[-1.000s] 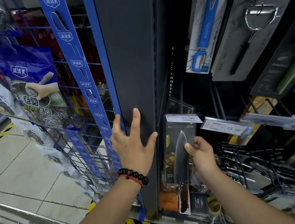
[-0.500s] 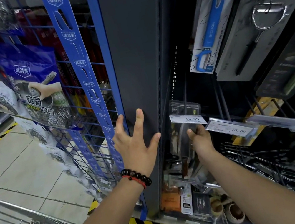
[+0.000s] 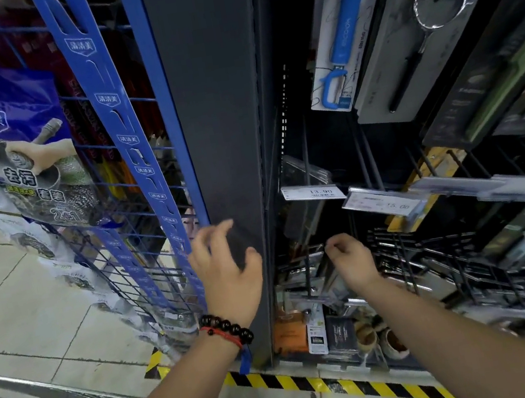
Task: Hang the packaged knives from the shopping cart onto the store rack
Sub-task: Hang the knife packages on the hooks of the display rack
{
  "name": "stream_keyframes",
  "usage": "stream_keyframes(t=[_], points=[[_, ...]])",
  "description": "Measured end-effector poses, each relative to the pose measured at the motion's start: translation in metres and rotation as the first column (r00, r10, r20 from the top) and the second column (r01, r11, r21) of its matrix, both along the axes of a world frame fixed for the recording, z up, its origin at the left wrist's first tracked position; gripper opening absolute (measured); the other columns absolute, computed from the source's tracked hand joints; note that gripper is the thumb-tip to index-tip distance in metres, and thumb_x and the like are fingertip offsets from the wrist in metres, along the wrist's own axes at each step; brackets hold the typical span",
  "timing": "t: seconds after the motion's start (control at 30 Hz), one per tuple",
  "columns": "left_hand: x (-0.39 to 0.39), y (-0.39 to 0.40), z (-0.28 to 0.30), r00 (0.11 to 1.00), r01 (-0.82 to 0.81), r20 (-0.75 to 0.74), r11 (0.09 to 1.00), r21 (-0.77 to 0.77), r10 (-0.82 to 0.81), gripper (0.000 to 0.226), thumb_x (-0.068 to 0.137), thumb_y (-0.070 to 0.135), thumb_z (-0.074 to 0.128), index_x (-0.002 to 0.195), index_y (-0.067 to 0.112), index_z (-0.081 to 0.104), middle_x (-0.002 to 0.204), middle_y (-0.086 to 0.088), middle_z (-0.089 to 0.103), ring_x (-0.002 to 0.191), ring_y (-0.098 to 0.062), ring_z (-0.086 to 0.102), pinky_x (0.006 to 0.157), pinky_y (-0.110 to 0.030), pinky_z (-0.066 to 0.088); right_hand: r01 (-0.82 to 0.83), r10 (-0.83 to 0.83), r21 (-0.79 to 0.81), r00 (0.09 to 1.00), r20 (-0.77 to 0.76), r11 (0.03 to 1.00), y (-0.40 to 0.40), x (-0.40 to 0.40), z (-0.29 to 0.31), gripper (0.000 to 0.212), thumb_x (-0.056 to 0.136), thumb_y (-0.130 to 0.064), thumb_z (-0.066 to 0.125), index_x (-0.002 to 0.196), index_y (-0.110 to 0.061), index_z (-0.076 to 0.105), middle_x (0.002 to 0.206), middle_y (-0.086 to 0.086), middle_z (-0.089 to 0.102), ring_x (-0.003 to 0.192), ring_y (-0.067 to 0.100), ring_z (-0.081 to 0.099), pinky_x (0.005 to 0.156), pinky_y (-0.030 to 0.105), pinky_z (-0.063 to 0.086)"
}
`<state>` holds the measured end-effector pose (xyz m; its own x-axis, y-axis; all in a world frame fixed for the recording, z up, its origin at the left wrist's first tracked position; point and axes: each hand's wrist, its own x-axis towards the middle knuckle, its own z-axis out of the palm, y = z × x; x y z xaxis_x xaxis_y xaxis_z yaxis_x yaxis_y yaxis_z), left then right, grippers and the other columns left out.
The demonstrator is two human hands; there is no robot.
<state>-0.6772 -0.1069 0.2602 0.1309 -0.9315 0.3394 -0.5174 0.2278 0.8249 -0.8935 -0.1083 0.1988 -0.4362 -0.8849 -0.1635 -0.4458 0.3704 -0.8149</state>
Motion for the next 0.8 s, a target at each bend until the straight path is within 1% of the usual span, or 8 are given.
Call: stream_keyframes(t=[0.07,0.17,0.23,0.33,0.5,0.6,0.67,0.8], points=[[0.001,0.003,-0.016,0.989,0.096,0.096,0.980,0.173,-0.113,0.034,0.087,0.017,0.059,0.120,0.021,0.055,0.125,0.002,0.043,0.122,-0.018,0.035,0.103,-0.033,0.032,-0.064,0.060,-0.031,0.991,-0.116,0.997,0.013,0.008,0.006,0.012,0.094,-0.013,0.055,0.097,-0.016,0.066,0.075,-0.002,0.064,0.063,0.013,0.056,0.054,0.014,0.043],[-0.003,0.005,-0.031,0.927,0.245,0.141,0.846,0.474,-0.348,0.035,0.089,0.027,0.056,0.124,0.023,0.054,0.133,0.001,0.044,0.126,-0.022,0.040,0.103,-0.035,0.037,-0.134,0.121,-0.044,0.970,-0.211,0.990,0.028,0.024,0.018,0.012,0.091,-0.019,0.055,0.094,-0.023,0.066,0.073,-0.003,0.067,0.063,0.016,0.062,0.062,0.030,0.047],[-0.005,0.008,-0.035,0.889,0.279,0.155,0.778,0.562,-0.431,0.040,0.091,0.032,0.054,0.129,0.023,0.051,0.137,0.000,0.044,0.128,-0.023,0.041,0.104,-0.034,0.038,-0.173,0.155,-0.055,0.958,-0.242,0.983,0.037,0.034,0.025,0.010,0.089,-0.020,0.056,0.090,-0.027,0.063,0.074,-0.007,0.065,0.065,0.013,0.060,0.063,0.030,0.047],[0.000,0.021,-0.037,0.855,0.281,0.198,0.749,0.601,-0.479,0.044,0.091,0.037,0.052,0.133,0.023,0.048,0.139,-0.002,0.044,0.128,-0.024,0.042,0.105,-0.037,0.038,-0.202,0.174,-0.094,0.953,-0.247,0.975,0.054,0.050,0.031,0.013,0.086,-0.019,0.057,0.085,-0.032,0.059,0.075,-0.008,0.063,0.066,0.014,0.059,0.064,0.030,0.046],[0.040,0.067,-0.036,0.872,0.259,0.156,0.707,0.658,-0.464,0.039,0.094,0.035,0.051,0.130,0.020,0.051,0.134,-0.001,0.050,0.123,-0.022,0.049,0.098,-0.030,0.041,-0.151,0.143,-0.094,0.985,-0.093,0.984,0.090,0.087,0.020,0.014,0.089,-0.015,0.058,0.084,-0.027,0.063,0.074,-0.008,0.064,0.071,0.013,0.059,0.067,0.029,0.045],[0.075,0.110,-0.050,0.941,0.221,0.036,0.693,0.686,-0.336,0.029,0.092,0.030,0.055,0.119,0.020,0.058,0.122,0.000,0.060,0.102,-0.016,0.060,0.085,-0.029,0.049,-0.144,0.150,-0.087,0.987,0.063,0.986,0.126,0.118,0.005,0.013,0.092,-0.011,0.057,0.085,-0.019,0.065,0.073,-0.006,0.062,0.065,0.008,0.054,0.064,0.023,0.043],[0.096,0.147,-0.054,0.959,0.190,0.030,0.715,0.673,-0.283,0.024,0.091,0.028,0.055,0.112,0.017,0.060,0.112,0.000,0.059,0.091,-0.014,0.060,0.074,-0.024,0.047,-0.219,0.227,-0.074,0.967,0.112,0.973,0.154,0.137,-0.006,0.015,0.092,-0.010,0.056,0.083,-0.017,0.065,0.075,-0.005,0.061,0.065,0.005,0.052,0.061,0.015,0.040],[0.130,0.222,-0.062,0.988,0.080,0.046,0.735,0.674,-0.150,0.014,0.083,0.028,0.057,0.094,0.021,0.063,0.098,-0.001,0.065,0.095,-0.021,0.063,0.085,-0.034,0.050,-0.286,0.296,-0.089,0.946,0.135,0.954,0.202,0.169,-0.016,0.024,0.088,-0.011,0.061,0.074,-0.030,0.063,0.071,-0.008,0.063,0.068,0.010,0.057,0.066,0.027,0.045]])
